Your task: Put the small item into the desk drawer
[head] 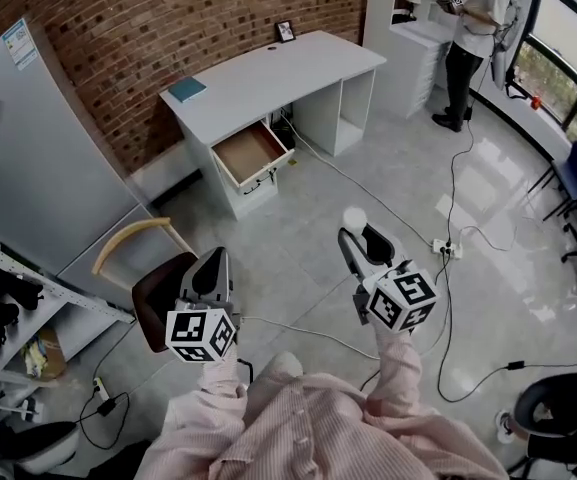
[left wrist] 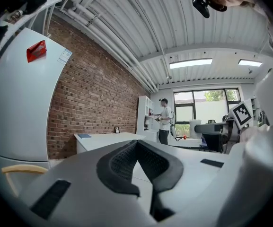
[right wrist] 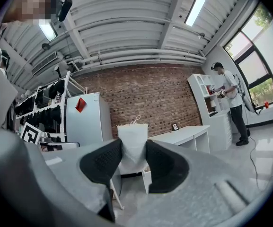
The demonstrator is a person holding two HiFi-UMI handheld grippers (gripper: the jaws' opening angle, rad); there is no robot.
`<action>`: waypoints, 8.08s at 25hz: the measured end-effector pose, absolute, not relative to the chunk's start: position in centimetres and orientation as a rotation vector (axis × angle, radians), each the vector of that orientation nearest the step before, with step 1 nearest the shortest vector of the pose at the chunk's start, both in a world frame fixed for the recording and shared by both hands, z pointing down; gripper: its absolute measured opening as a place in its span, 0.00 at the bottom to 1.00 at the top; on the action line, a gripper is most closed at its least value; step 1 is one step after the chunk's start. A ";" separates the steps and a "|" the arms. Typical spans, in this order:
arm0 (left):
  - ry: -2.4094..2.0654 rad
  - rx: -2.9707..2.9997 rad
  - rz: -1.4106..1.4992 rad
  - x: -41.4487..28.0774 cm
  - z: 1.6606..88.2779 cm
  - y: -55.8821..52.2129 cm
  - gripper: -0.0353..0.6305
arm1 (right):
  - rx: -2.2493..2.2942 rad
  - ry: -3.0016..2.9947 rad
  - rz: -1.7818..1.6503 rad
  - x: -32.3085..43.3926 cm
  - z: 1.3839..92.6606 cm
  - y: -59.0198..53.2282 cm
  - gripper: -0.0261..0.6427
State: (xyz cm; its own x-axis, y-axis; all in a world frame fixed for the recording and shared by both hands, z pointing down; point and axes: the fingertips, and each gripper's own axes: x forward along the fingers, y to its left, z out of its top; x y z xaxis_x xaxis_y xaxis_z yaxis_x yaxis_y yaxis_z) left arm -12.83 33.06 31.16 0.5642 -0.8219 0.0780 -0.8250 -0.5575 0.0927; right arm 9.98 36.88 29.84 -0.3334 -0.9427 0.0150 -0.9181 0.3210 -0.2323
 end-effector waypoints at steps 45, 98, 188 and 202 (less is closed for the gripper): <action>-1.513 2.536 0.109 -11.7 35.5 2.2 0.05 | -1.500 2.601 -0.482 7.8 34.7 2.2 0.28; -1.466 1.910 0.221 -9.4 65.5 -24.8 0.05 | -0.953 3.408 -1.014 0.7 68.3 -28.9 0.28; -1.381 2.156 0.178 -9.1 52.2 -22.7 0.05 | -1.023 3.302 -0.814 0.1 55.9 -27.0 0.05; -1.532 2.278 0.039 -10.9 44.1 -22.6 0.05 | -1.084 3.018 -0.657 1.8 45.9 -26.7 0.05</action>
State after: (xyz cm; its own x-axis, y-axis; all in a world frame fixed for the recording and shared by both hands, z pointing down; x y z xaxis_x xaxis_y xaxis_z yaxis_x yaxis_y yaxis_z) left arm -10.95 -22.60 44.07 0.4011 -0.8846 0.2377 -0.8955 -0.3242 0.3048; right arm 1.77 -26.67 45.90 -0.7731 -0.5814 0.2534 -0.6342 0.7016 -0.3249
